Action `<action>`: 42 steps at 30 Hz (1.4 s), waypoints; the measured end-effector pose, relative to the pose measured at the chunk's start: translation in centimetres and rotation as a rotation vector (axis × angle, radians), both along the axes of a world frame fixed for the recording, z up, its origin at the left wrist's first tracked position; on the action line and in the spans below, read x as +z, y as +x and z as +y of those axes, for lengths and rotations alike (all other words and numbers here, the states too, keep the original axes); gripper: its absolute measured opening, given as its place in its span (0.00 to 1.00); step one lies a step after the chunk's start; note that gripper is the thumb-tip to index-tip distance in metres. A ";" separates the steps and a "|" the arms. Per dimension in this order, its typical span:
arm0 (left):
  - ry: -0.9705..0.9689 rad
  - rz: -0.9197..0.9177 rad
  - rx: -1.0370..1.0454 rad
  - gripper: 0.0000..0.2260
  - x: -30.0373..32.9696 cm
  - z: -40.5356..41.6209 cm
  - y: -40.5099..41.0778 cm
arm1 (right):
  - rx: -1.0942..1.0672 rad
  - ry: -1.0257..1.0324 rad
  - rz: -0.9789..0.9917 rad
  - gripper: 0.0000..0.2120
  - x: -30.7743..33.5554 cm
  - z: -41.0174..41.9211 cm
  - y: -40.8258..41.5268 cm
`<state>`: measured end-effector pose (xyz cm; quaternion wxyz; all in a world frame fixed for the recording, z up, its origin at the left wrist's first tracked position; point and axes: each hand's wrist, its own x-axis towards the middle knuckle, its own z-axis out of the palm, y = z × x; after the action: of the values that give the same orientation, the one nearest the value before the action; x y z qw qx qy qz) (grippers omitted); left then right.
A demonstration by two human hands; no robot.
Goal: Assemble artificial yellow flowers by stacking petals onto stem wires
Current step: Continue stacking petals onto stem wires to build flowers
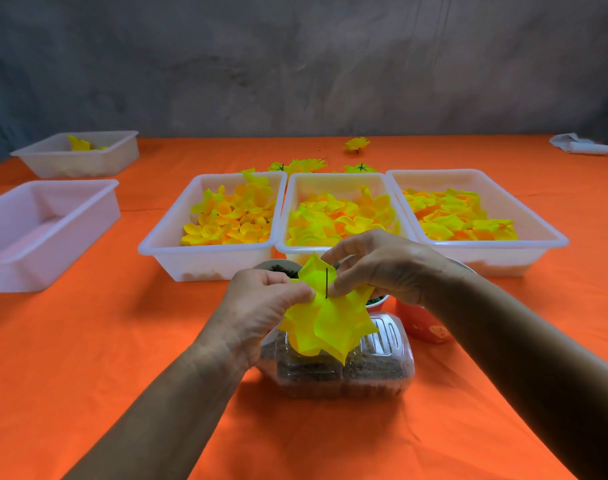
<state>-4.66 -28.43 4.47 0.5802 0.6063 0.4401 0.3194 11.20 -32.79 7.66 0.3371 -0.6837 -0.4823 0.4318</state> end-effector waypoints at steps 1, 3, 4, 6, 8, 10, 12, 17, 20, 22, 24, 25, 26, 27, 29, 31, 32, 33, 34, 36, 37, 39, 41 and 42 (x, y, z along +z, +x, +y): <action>0.001 0.011 -0.001 0.04 0.0 0.0 0.0 | -0.001 0.001 -0.003 0.16 -0.1 0.0 0.0; 0.000 0.026 0.003 0.03 -0.1 0.0 -0.1 | -0.003 0.004 -0.015 0.16 -0.1 0.0 0.0; 0.000 0.028 0.007 0.04 -0.2 0.1 -0.1 | -0.001 0.004 -0.024 0.16 -0.1 -0.1 0.0; 0.000 0.023 0.016 0.05 -0.3 0.1 -0.1 | 0.006 0.003 -0.035 0.16 -0.1 -0.1 0.0; -0.002 0.006 0.011 0.05 -0.4 0.1 0.0 | 0.012 0.006 -0.032 0.16 0.0 -0.1 0.0; -0.015 -0.001 -0.012 0.03 -0.4 0.1 0.0 | 0.010 0.010 -0.018 0.16 0.1 0.0 0.0; -0.013 0.013 -0.027 0.04 -0.5 0.1 0.0 | 0.012 0.008 -0.021 0.16 0.1 0.0 0.0; -0.009 0.035 -0.032 0.06 -0.6 0.2 0.0 | 0.019 0.010 -0.053 0.17 0.2 0.1 -0.1; -0.010 0.062 -0.012 0.09 -0.7 0.3 0.1 | 0.021 0.017 -0.067 0.18 0.2 0.1 -0.1; 0.010 0.079 -0.013 0.06 -0.6 0.3 0.1 | 0.019 0.018 -0.075 0.18 0.2 0.1 -0.1; 0.012 0.075 -0.014 0.08 -0.5 0.3 0.2 | 0.021 0.017 -0.094 0.18 0.3 0.2 -0.2; 0.009 0.070 -0.013 0.10 -0.5 0.3 0.3 | 0.025 0.016 -0.101 0.18 0.3 0.2 -0.2; 0.002 0.066 -0.012 0.12 -0.4 0.3 0.4 | 0.029 0.016 -0.101 0.18 0.4 0.2 -0.3; -0.012 0.062 -0.017 0.13 -0.4 0.3 0.5 | 0.030 0.018 -0.098 0.17 0.4 0.3 -0.4; -0.055 0.041 -0.043 0.15 -0.3 0.3 0.6 | 0.022 0.022 -0.108 0.17 0.5 0.3 -0.6; -0.077 0.027 -0.055 0.14 -0.4 0.4 0.6 | 0.007 0.023 -0.109 0.16 0.5 0.3 -0.6; -0.084 0.024 -0.052 0.14 -0.4 0.4 0.6 | 0.000 0.021 -0.098 0.15 0.5 0.3 -0.5; -0.093 0.022 -0.051 0.13 -0.4 0.3 0.6 | -0.003 0.017 -0.090 0.15 0.5 0.3 -0.4; -0.104 0.015 -0.054 0.12 -0.4 0.3 0.6 | -0.001 0.010 -0.094 0.17 0.4 0.4 -0.4; -0.129 -0.010 -0.056 0.08 -0.2 0.2 0.7 | 0.007 0.006 -0.124 0.18 0.3 0.4 -0.4; -0.146 -0.019 -0.046 0.07 -0.2 0.1 0.8 | 0.007 0.009 -0.134 0.18 0.2 0.5 -0.4; -0.160 -0.015 -0.031 0.06 -0.1 0.1 0.9 | 0.003 0.014 -0.137 0.18 0.1 0.7 -0.5; -0.144 0.002 -0.033 0.05 -0.2 0.0 1.0 | -0.002 0.018 -0.149 0.18 0.0 0.7 -0.5; -0.136 0.010 -0.035 0.05 -0.2 0.0 1.0 | -0.002 0.017 -0.163 0.19 -0.1 0.7 -0.5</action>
<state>-3.66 -28.41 4.26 0.6231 0.5748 0.4532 0.2757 10.66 -32.07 7.58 0.3031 -0.7141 -0.5110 0.3702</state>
